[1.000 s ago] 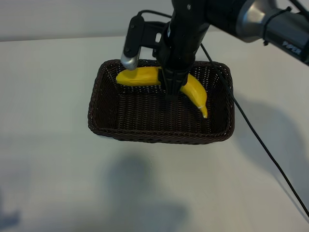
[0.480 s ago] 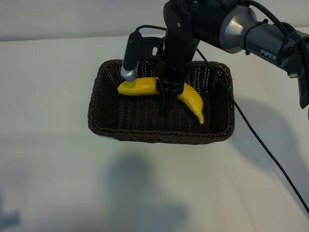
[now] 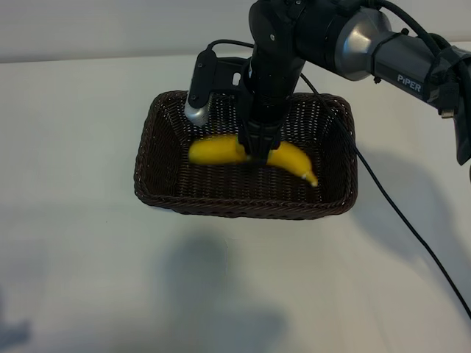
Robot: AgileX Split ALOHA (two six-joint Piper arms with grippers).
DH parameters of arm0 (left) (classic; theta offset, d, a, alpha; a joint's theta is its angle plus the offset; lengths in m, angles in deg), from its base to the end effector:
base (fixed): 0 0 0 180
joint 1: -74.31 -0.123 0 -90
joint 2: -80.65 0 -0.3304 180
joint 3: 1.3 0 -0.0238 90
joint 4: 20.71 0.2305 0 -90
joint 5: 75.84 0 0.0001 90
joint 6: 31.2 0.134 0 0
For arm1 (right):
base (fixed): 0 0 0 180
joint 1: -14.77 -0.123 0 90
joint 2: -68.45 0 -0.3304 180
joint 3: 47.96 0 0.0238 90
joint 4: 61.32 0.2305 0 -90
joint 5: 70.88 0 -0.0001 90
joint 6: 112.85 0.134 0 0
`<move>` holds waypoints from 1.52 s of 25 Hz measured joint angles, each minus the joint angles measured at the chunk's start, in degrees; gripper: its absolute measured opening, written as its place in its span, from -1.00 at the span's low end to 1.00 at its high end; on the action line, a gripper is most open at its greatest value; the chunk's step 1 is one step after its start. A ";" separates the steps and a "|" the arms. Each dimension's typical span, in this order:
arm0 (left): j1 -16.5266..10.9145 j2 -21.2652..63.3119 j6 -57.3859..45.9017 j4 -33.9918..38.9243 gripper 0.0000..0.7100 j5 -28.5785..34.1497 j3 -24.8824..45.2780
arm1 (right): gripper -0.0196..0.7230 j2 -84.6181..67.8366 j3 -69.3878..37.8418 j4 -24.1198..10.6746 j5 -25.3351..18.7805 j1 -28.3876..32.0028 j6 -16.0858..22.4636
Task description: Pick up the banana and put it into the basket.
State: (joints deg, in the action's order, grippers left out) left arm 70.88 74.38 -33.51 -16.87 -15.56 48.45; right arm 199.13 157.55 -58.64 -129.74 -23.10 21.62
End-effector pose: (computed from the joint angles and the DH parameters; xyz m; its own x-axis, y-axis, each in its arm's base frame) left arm -0.0311 0.0059 0.2484 -0.4406 -0.0335 -0.8971 -0.1149 0.9932 0.0194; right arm 0.3763 0.2994 0.2075 -0.1113 -0.9681 -0.2246 -0.9749 0.1502 -0.1643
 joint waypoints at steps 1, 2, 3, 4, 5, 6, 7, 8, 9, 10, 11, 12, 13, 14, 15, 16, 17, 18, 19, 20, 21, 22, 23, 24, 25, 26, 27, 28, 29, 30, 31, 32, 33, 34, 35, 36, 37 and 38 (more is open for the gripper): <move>0.00 0.00 0.00 0.00 0.54 0.00 0.00 | 0.63 0.00 0.23 0.00 -0.51 0.00 0.24; 0.00 0.00 0.00 0.00 0.54 0.00 0.00 | 0.64 0.00 0.56 0.00 -1.05 0.00 0.43; 0.00 0.00 0.00 0.00 0.54 0.00 0.00 | 0.64 0.00 0.99 0.00 -1.78 0.00 0.74; 0.00 0.00 0.00 0.00 0.54 0.00 0.00 | 0.64 0.00 1.54 0.05 -2.81 0.00 1.07; 0.00 0.00 0.00 0.00 0.54 0.00 0.00 | 0.63 0.00 2.37 0.05 -3.96 0.00 1.46; 0.00 0.00 0.00 0.00 0.54 0.00 0.00 | 0.63 0.00 3.39 0.05 -4.90 0.00 1.87; 0.00 0.00 0.00 0.00 0.54 0.00 0.00 | 0.61 0.00 4.60 0.05 -6.04 0.00 2.30; 0.00 0.00 -0.05 0.00 0.54 0.00 0.00 | 0.61 0.00 5.66 0.05 -7.20 0.00 2.96; 0.00 0.00 -0.05 0.00 0.54 0.00 0.00 | 0.61 0.00 6.84 0.05 -8.21 0.00 3.42; 0.00 0.00 -0.05 0.00 0.54 0.00 0.00 | 0.60 0.00 7.93 -0.02 -9.59 0.00 3.78; 0.00 0.00 -0.05 0.00 0.54 0.00 0.00 | 0.60 0.00 8.79 -0.33 -10.90 0.00 4.04; 0.00 0.00 -0.05 0.00 0.54 0.00 0.00 | 0.60 0.00 9.79 -0.84 -11.87 0.00 4.47; 0.00 0.00 -0.05 0.00 0.54 0.00 0.00 | 0.60 0.00 10.74 -1.73 -12.40 0.00 4.99; 0.00 0.00 -0.05 0.00 0.54 0.00 0.00 | 0.60 0.00 11.68 -2.68 -12.75 0.00 5.87; 0.00 0.00 -0.05 0.00 0.54 0.00 0.00 | 0.60 0.00 12.40 -3.64 -12.81 0.00 6.83; 0.00 0.00 -0.05 0.00 0.54 0.00 0.00 | 0.60 0.00 13.15 -5.20 -12.81 0.00 8.40; 0.00 0.00 -0.05 0.00 0.54 0.00 0.00 | 0.60 0.00 13.64 -6.50 -12.81 0.16 10.33; 0.00 0.00 -0.05 0.00 0.54 0.00 0.00 | 0.60 0.00 13.84 -7.47 -12.81 0.39 12.04; 0.00 0.00 -0.05 0.00 0.54 0.00 0.00 | 0.60 0.00 13.96 -8.21 -12.60 0.54 14.00; 0.00 0.00 -0.05 0.00 0.54 0.00 0.00 | 0.60 0.00 13.96 -9.07 -12.44 0.89 15.88; 0.00 0.00 -0.05 0.00 0.54 0.00 0.00 | 0.60 0.00 13.96 -9.46 -12.25 1.20 17.47; 0.00 0.00 -0.05 0.00 0.54 0.00 0.00 | 0.60 0.00 14.01 -9.50 -12.04 1.59 18.66; 0.00 0.00 -0.05 0.00 0.54 0.00 0.00 | 0.60 0.00 14.08 -9.56 -11.91 2.13 20.10; 0.00 0.00 -0.05 0.00 0.54 0.00 0.00 | 0.60 0.00 14.26 -9.39 -11.79 2.58 21.81; 0.00 0.00 -0.05 0.00 0.54 0.00 0.00 | 0.60 0.00 14.31 -8.90 -11.62 3.27 23.43; 0.00 0.00 -0.05 0.00 0.54 0.00 0.00 | 0.60 0.00 14.31 -8.05 -11.51 4.13 25.39; 0.00 0.00 -0.05 0.00 0.54 0.00 0.00 | 0.60 0.00 14.31 -6.69 -11.40 5.21 27.32; 0.00 0.00 -0.05 0.00 0.54 0.00 0.00 | 0.60 0.00 14.31 -5.01 -11.35 6.24 29.06; 0.00 0.00 -0.05 0.00 0.54 0.00 0.00 | 0.60 0.00 14.31 -3.22 -11.35 7.61 30.31; 0.00 0.00 -0.05 0.00 0.54 0.00 0.00 | 0.59 0.00 14.31 -2.03 -11.35 9.09 31.68; 0.00 0.00 -0.05 0.00 0.54 0.00 0.00 | 0.58 0.00 14.31 0.05 -11.35 10.33 32.75; 0.00 0.00 -0.05 0.00 0.54 0.00 0.00 | 0.56 0.00 14.31 2.00 -11.35 11.85 33.51; 0.00 0.00 -0.05 0.00 0.54 0.00 0.00 | 0.54 0.00 14.31 3.38 -11.35 13.29 34.16; 0.00 0.00 -0.05 0.00 0.54 0.00 0.00 | 0.52 0.00 14.31 4.63 -11.35 14.67 34.83; 0.00 0.00 -0.05 0.00 0.54 0.00 0.00 | 0.50 0.00 14.31 5.41 -11.35 15.79 35.50; 0.00 0.00 -0.05 0.00 0.54 0.00 0.00 | 0.48 0.00 14.31 5.80 -11.35 17.12 36.08; 0.00 0.00 -0.05 0.00 0.54 0.00 0.00 | 0.46 0.00 14.31 5.94 -11.35 18.48 36.54; 0.00 0.00 -0.09 0.00 0.54 0.00 0.00 | 0.45 0.00 14.31 5.99 -11.35 19.95 37.19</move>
State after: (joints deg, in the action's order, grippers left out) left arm 70.88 74.38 -33.60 -16.87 -15.56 48.45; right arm 199.13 171.86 -52.65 -141.09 -3.15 58.81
